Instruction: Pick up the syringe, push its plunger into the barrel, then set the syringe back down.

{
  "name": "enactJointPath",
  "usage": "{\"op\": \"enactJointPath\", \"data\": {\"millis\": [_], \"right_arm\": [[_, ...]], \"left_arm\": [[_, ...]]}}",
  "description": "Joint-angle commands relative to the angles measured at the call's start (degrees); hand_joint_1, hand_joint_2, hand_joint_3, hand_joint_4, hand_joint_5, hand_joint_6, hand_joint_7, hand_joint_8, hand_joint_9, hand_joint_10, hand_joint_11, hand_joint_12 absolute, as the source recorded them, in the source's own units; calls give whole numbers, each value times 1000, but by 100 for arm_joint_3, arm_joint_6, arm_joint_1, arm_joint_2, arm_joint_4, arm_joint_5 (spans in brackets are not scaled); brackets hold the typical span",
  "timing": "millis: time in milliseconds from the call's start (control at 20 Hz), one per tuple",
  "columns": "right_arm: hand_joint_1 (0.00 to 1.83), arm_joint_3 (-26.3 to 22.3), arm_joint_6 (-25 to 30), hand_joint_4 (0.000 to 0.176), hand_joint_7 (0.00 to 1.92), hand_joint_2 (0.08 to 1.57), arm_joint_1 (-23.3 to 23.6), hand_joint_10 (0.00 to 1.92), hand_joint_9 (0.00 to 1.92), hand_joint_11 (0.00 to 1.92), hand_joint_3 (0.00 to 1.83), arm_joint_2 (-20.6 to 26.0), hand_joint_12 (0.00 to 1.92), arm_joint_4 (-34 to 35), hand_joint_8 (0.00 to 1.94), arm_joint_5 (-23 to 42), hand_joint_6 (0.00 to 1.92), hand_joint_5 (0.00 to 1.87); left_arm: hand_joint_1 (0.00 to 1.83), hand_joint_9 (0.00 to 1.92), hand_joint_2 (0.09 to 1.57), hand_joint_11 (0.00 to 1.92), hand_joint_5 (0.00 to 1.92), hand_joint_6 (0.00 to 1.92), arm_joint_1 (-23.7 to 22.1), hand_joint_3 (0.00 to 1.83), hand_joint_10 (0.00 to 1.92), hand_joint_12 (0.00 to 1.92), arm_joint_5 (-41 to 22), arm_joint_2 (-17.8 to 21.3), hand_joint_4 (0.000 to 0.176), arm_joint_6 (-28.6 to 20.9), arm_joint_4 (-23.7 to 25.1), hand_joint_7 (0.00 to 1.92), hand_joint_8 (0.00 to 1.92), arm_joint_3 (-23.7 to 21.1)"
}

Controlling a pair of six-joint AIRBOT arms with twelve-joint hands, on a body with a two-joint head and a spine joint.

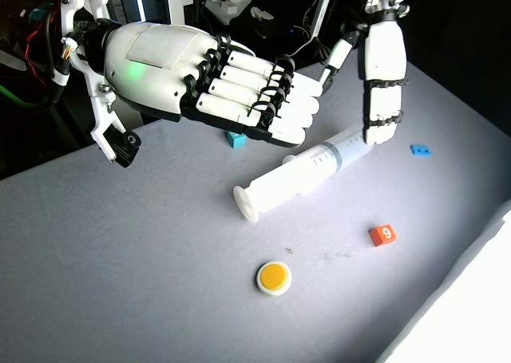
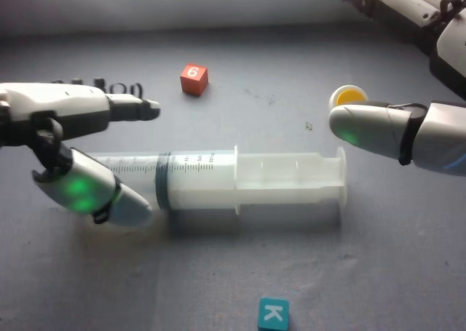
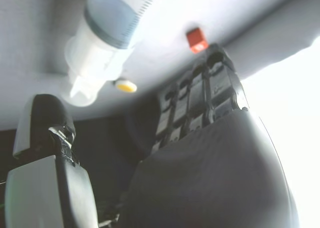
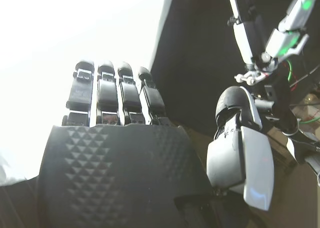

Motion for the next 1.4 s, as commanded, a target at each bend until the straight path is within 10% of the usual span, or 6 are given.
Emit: {"op": "enactJointPath", "data": {"millis": [0,1350], "right_arm": [[0,-32,45,0,0,1122,38,0,0,0,0,21,0,-201,0,646,0,0],[0,-64,46,0,0,1116,29,0,0,0,0,19,0,-205,0,700,0,0]], "left_arm": [[789,0,1010,0,0,0,-44,0,0,188,-165,-54,0,-23,105,0,0,19],[857,0,993,0,0,0,1098,0,0,368,-430,-1869,0,-20,165,0,0,1640]]}}
